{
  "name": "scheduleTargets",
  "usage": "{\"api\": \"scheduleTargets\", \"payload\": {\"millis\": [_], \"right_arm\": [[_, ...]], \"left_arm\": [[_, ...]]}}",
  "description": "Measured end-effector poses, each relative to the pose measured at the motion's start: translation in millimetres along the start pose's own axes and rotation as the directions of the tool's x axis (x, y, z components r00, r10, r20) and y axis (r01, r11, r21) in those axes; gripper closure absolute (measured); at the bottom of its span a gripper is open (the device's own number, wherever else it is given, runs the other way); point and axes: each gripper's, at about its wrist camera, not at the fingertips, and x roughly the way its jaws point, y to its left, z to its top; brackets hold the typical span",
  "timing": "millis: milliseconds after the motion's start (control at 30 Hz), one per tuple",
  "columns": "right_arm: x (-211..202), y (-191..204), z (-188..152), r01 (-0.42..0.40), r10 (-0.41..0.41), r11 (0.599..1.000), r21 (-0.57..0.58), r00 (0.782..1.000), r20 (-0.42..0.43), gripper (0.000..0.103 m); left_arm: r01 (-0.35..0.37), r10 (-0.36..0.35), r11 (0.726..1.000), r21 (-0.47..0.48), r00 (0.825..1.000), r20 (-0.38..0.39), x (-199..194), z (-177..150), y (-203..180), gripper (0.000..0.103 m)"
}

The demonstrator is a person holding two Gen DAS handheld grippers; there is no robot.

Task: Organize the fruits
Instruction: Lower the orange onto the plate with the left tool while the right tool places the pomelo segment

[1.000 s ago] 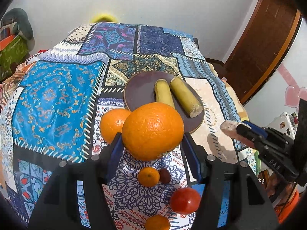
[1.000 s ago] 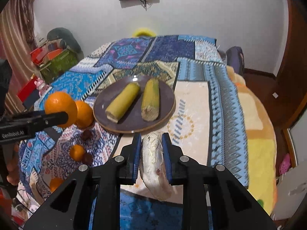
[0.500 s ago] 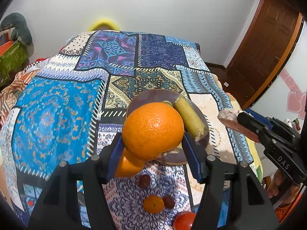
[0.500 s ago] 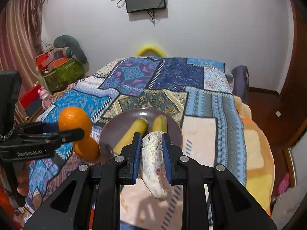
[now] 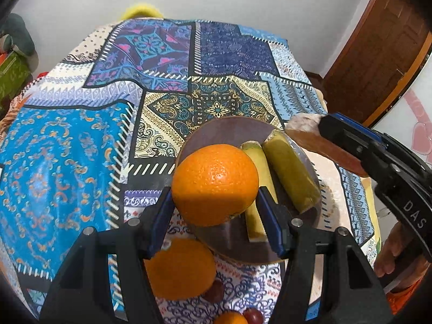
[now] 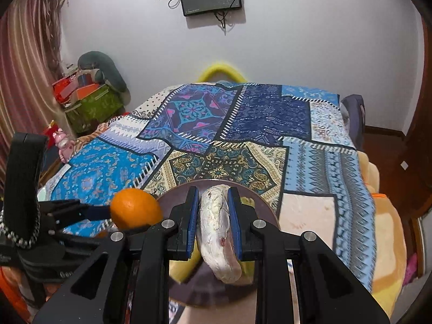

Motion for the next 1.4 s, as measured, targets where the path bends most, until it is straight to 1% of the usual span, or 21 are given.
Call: {"api": "scheduleTargets", "payload": {"millis": [167, 233, 333, 433, 533, 567, 633, 700, 867, 1067, 1267, 1300, 1400], "right_arm": [[23, 0, 4, -0.009, 0.009, 1.000, 0.012, 1.000, -0.016, 0.083], [31, -2, 5, -0.025, 0.026, 0.999, 0.029, 0.999, -0.028, 0.083], [36, -5, 5, -0.037, 0.039, 0.998, 0.046, 0.999, -0.034, 0.083], [38, -4, 2, -0.036, 0.038, 0.999, 0.038, 0.998, -0.046, 0.083], [39, -1, -2, -0.031, 0.032, 0.999, 0.014, 0.998, -0.060, 0.083], [39, 0, -4, -0.029, 0.030, 1.000, 0.007, 0.997, -0.067, 0.083], [41, -1, -7, -0.029, 0.030, 1.000, 0.011, 0.996, -0.082, 0.083], [40, -6, -9, -0.031, 0.034, 0.999, 0.032, 0.995, -0.089, 0.083], [31, -13, -10, -0.030, 0.034, 0.998, 0.054, 0.996, -0.083, 0.083], [15, -11, -11, -0.009, 0.012, 0.999, 0.031, 0.997, -0.075, 0.083], [-4, -4, -20, 0.016, -0.016, 1.000, -0.007, 0.998, -0.068, 0.082], [-8, -2, -21, 0.019, -0.019, 1.000, -0.013, 0.998, -0.067, 0.082], [-19, 3, -28, 0.031, -0.033, 0.999, -0.032, 0.998, -0.061, 0.076]], "left_arm": [[0.000, 0.000, 1.000, 0.002, 1.000, -0.029, 18, 9, 1, 0.042], [-0.001, 0.001, 1.000, 0.001, 0.999, -0.040, 24, 11, 2, 0.042], [-0.006, 0.005, 1.000, -0.006, 0.998, -0.058, 30, 13, 3, 0.042], [0.010, -0.011, 1.000, -0.017, 0.997, -0.080, 36, 14, 6, 0.042], [0.035, -0.037, 0.999, -0.031, 0.996, -0.077, 36, 15, 8, 0.042], [0.053, -0.056, 0.998, -0.038, 0.996, -0.068, 34, 15, 8, 0.042], [0.034, -0.035, 0.999, -0.020, 0.997, -0.062, 30, 15, 7, 0.041], [0.033, -0.034, 0.999, -0.013, 0.998, -0.053, 24, 14, 6, 0.041], [0.020, -0.021, 0.999, -0.029, 0.999, -0.032, 9, 10, 12, 0.041], [0.007, -0.007, 0.999, -0.050, 1.000, 0.000, -12, 1, 19, 0.041], [-0.034, 0.035, 0.999, -0.032, 0.999, 0.036, -35, -12, 20, 0.041], [-0.039, 0.040, 0.999, -0.030, 0.998, 0.042, -39, -15, 20, 0.041], [-0.045, 0.046, 0.999, -0.023, 0.998, 0.052, -49, -23, 20, 0.040]]}}
